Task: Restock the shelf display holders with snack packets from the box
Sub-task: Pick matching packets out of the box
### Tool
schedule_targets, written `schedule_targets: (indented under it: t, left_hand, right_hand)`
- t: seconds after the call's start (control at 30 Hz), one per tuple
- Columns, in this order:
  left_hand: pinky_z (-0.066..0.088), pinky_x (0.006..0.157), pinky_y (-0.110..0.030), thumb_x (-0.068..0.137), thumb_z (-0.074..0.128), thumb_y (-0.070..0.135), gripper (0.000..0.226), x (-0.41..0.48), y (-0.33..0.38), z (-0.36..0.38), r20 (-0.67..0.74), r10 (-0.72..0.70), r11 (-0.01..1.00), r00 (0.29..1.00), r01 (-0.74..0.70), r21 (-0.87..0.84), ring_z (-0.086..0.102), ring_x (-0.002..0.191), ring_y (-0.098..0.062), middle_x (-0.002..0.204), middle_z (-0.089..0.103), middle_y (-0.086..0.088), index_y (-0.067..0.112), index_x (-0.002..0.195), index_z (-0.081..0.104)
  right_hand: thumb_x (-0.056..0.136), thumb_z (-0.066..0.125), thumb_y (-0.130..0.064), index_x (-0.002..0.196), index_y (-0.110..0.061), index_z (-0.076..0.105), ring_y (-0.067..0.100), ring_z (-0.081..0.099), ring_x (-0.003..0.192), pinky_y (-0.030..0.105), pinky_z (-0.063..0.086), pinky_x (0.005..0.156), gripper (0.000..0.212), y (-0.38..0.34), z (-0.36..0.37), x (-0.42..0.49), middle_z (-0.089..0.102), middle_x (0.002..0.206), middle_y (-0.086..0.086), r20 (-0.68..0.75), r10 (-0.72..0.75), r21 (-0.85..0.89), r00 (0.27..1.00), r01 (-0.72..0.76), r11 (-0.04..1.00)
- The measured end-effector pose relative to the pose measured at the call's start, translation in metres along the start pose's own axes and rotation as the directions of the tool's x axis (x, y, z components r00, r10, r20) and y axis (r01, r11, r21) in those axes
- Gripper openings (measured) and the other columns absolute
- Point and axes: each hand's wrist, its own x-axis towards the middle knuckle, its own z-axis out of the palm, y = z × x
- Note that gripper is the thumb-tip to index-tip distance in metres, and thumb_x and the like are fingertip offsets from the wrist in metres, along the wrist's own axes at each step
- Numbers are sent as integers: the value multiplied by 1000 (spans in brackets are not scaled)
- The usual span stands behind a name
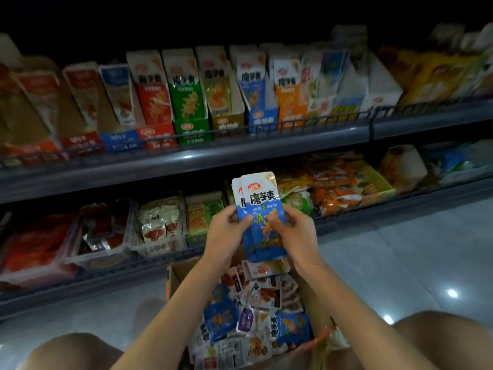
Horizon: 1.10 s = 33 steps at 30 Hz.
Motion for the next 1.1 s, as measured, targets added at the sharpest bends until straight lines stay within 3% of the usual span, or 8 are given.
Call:
schedule_targets:
  t: [0.2,0.37,0.6,0.67,0.73,0.87,1.0,1.1]
  left_hand:
    - [54,84,-43,84,68,6,28,36,87,15,15,258,923,966,-251,291,66,91,-22,104,70,-4,13,110,64]
    - [48,62,-10,83,66,1,32,80,149,26,-65,424,867,903,-385,315,62,76,-11,99,67,3,10,114,63]
    - [46,65,-19,84,68,5,36,155,204,28,-170,587,784,792,-504,362,61,79,-14,105,68,0,12,119,64]
    - [44,67,-13,84,68,6,39,176,207,26,-184,597,774,780,-501,387,61,86,-15,108,66,0,11,122,62]
    - [48,81,-24,84,68,5,40,195,204,25,-183,596,776,782,-502,381,62,100,-19,114,66,-4,10,123,62]
    - [44,78,-23,83,66,0,36,215,196,29,-214,568,809,795,-490,325,57,94,-12,102,63,0,5,119,62]
    - [50,68,-17,83,67,-1,35,231,191,20,-243,526,849,815,-488,200,60,77,-8,92,64,1,4,117,62]
    - [56,69,-23,83,68,0,29,240,187,5,-232,505,863,831,-488,130,63,69,-1,85,66,3,8,110,62]
  right_hand:
    - [87,66,-13,110,-19,68,9,68,85,31,56,77,25,-71,-18,42,72,96,-3,-76,-205,-77,976,199,977]
    - [86,68,-24,121,-18,64,14,65,97,43,54,86,37,-118,-17,104,68,109,0,-164,-342,-135,925,322,937]
    - [88,62,-28,103,-35,64,12,67,90,47,56,77,16,-164,2,195,69,98,-6,-155,-455,-111,877,442,890]
    - [89,62,-29,101,-40,62,12,67,89,47,57,76,17,-165,10,215,69,97,-9,-148,-467,-118,872,453,884]
    - [90,63,-24,103,-36,62,12,67,90,41,57,76,18,-161,15,232,69,97,-7,-153,-459,-111,875,446,888]
    - [90,63,-20,111,-15,66,3,64,82,10,49,64,22,-156,20,251,68,96,-5,-166,-485,-203,859,451,869]
    - [88,66,-22,110,-15,67,15,64,88,35,54,73,23,-161,30,258,69,97,-1,-191,-564,-307,803,497,811]
    - [87,67,-22,112,-10,66,21,61,96,37,50,78,28,-165,38,259,68,102,4,-156,-668,-408,727,569,714]
